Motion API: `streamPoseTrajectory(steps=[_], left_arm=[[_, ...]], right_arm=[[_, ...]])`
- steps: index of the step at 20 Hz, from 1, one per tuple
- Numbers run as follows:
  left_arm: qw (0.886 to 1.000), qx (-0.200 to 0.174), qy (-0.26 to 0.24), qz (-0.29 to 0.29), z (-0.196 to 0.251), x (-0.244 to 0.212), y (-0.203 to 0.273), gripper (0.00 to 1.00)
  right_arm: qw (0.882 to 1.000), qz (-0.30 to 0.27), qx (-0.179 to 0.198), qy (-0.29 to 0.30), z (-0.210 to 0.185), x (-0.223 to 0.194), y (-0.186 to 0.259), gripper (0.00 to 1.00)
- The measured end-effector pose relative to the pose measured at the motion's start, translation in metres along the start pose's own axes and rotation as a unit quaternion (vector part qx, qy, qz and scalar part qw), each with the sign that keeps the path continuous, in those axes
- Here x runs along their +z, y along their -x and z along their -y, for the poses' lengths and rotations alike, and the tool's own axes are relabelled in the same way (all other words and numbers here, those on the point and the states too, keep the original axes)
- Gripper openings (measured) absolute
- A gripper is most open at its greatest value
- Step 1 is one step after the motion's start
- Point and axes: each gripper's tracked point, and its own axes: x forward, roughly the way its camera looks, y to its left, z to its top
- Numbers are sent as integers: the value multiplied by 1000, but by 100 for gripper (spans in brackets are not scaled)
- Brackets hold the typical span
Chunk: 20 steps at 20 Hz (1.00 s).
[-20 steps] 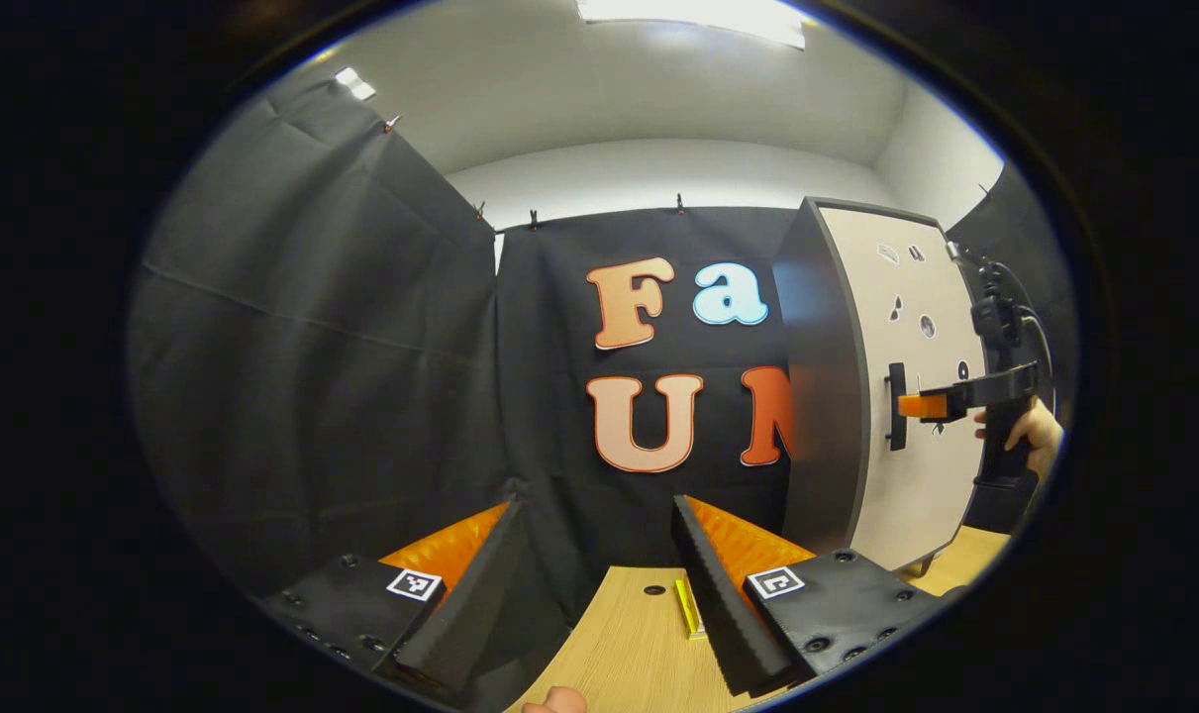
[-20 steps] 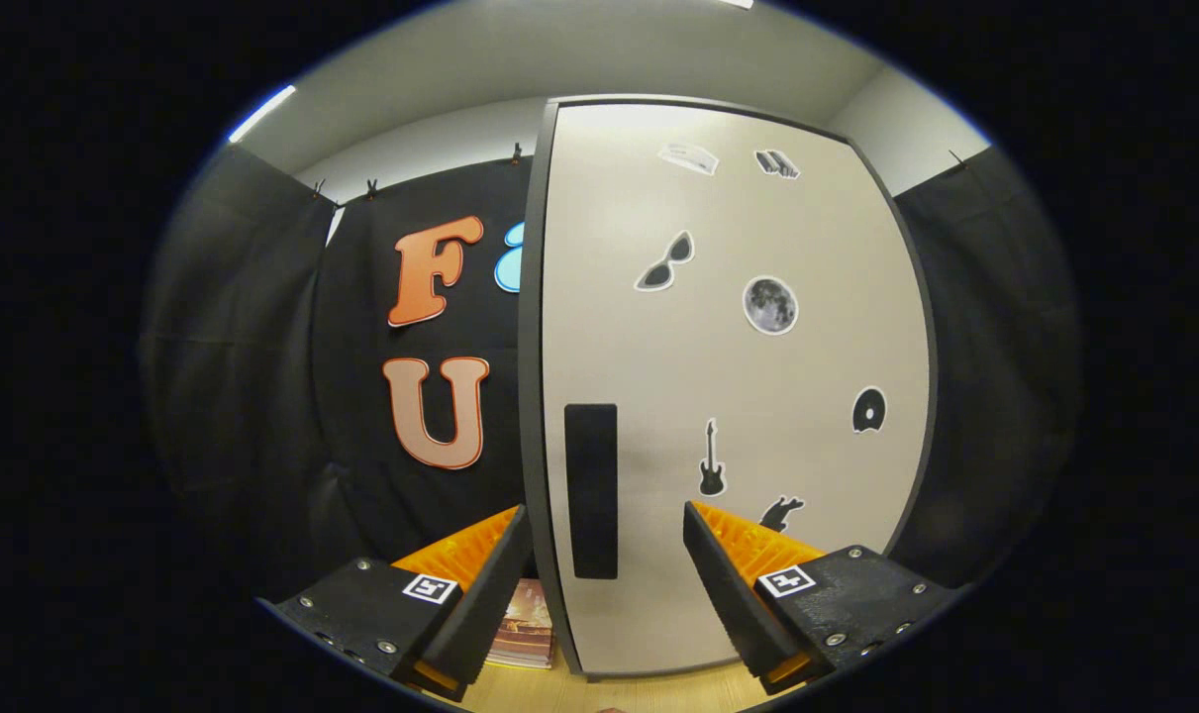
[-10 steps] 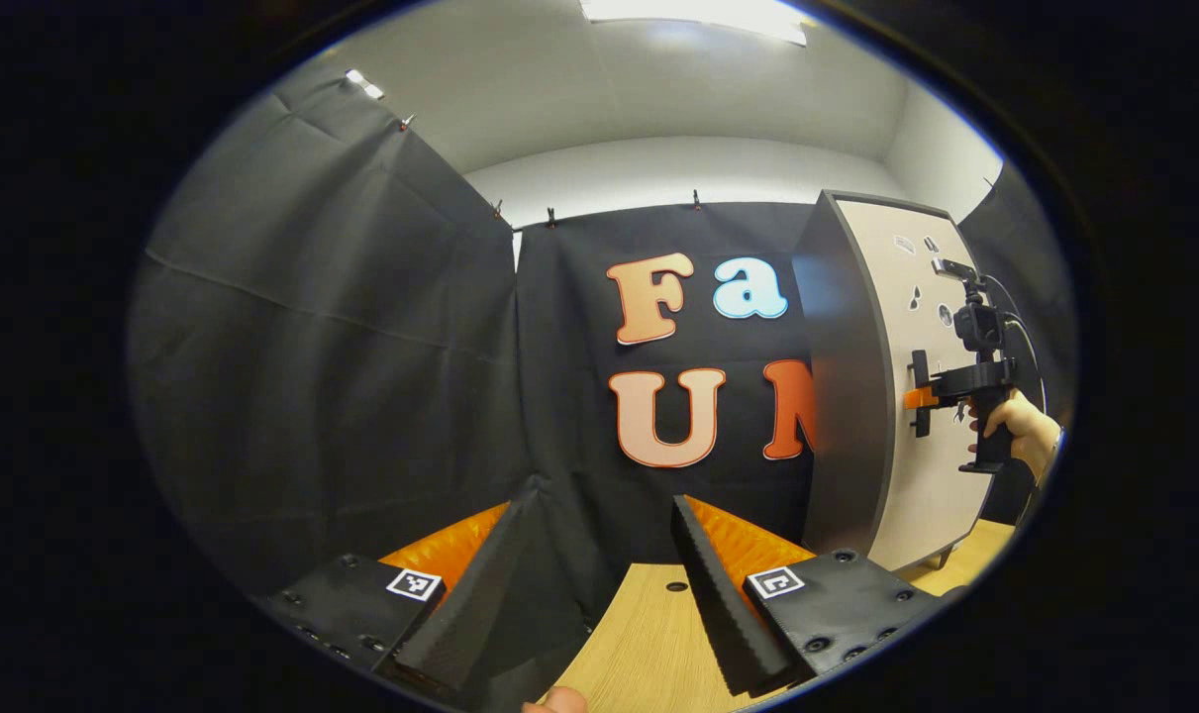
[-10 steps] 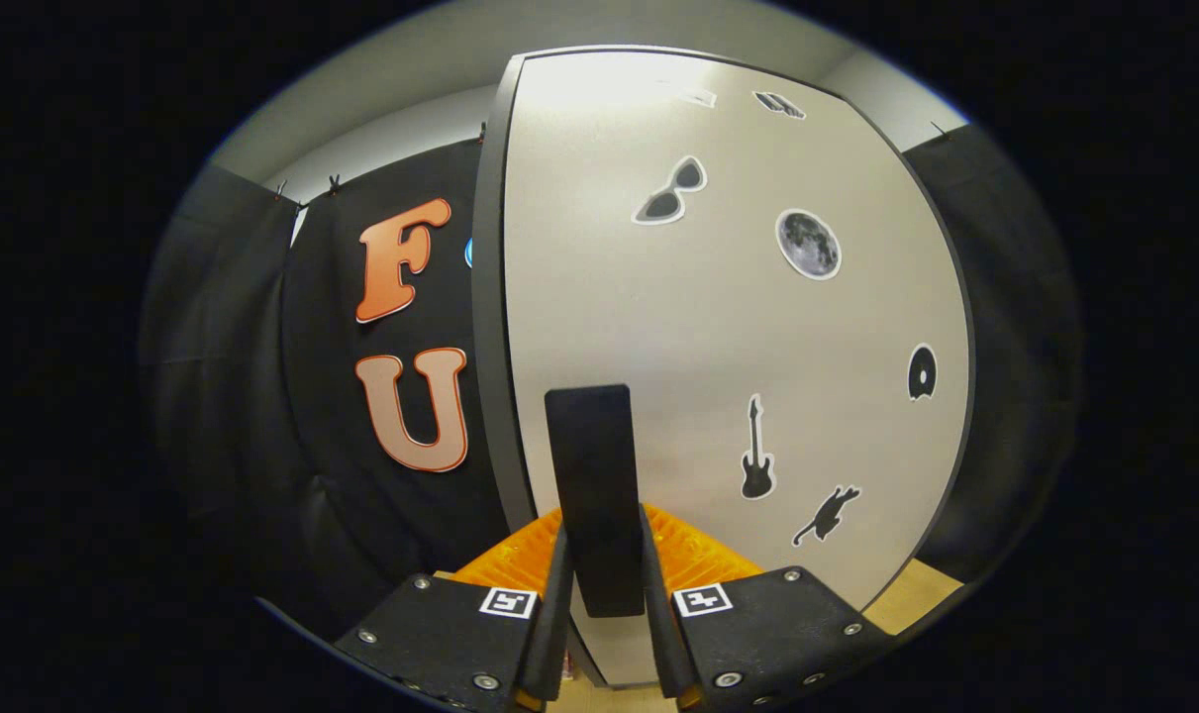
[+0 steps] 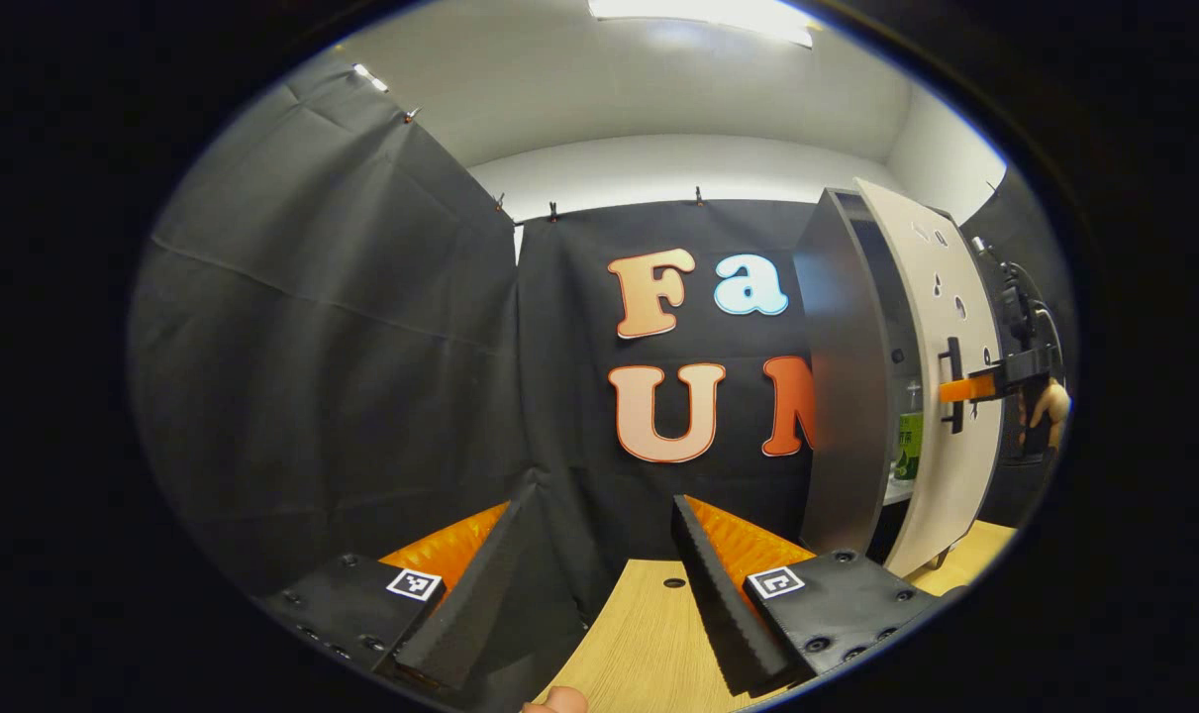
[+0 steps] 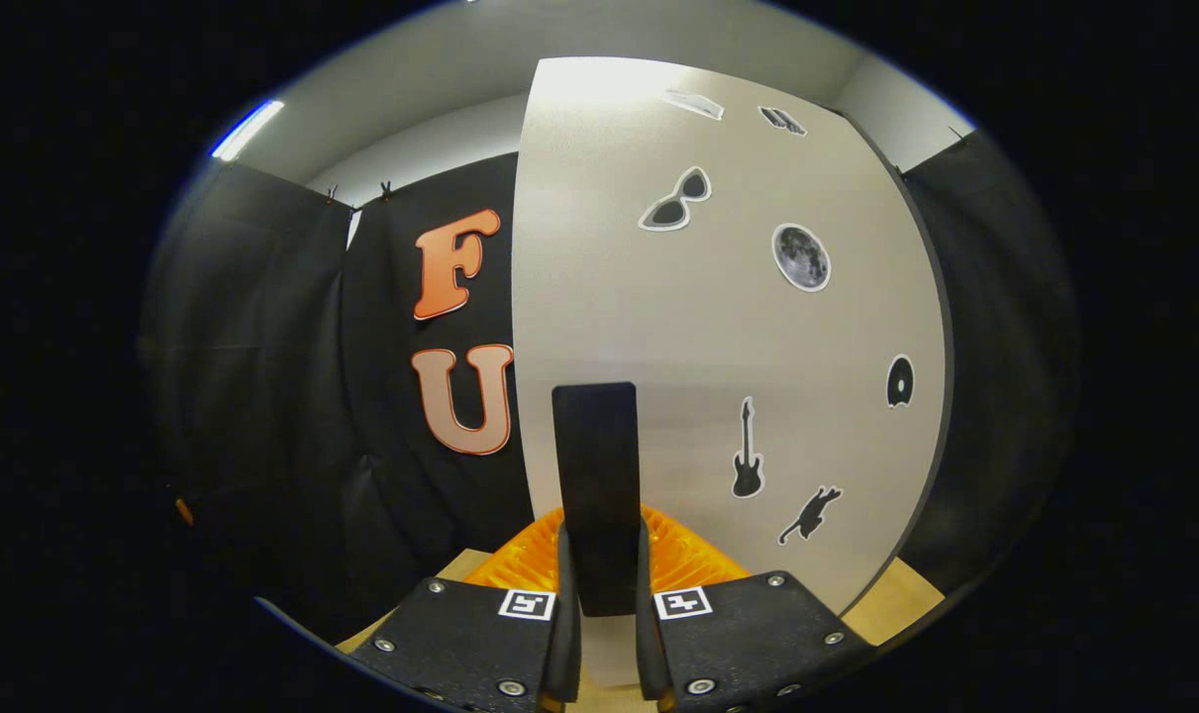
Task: Open the cabinet door with the right hand, grasp the bottle in the cabinet with the left hand and place it on the coaster, then close the cabinet door with the right hand.
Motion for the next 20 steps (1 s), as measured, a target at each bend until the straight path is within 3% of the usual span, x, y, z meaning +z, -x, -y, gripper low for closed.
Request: streamPoseTrajectory(steps=[2,4,9,10,11,12,17,20], left_arm=[[1000,1,-1,3,0,1,2,96],[1000,-1,-1,5,3,3,2,100],[1000,-8,0,4,10,2,3,93],[1000,-10,-1,4,11,2,3,96],[1000,-11,-2,5,13,3,3,93],[1000,-12,-2,5,14,3,2,96],[1000,-26,-2,6,31,2,2,93],[999,-36,-5,7,43,3,2,100]], right_arm=[[1000,1,7,0,8,-1,29,22],[1000,5,6,6,18,-2,51,22],[1000,11,-7,13,50,-2,116,22],[1000,12,-9,14,56,-1,124,22],[1000,14,-12,15,61,-1,132,22],[1000,14,-15,14,67,-1,141,22],[999,19,-33,18,98,0,173,22],[999,20,-44,23,113,2,187,22]])
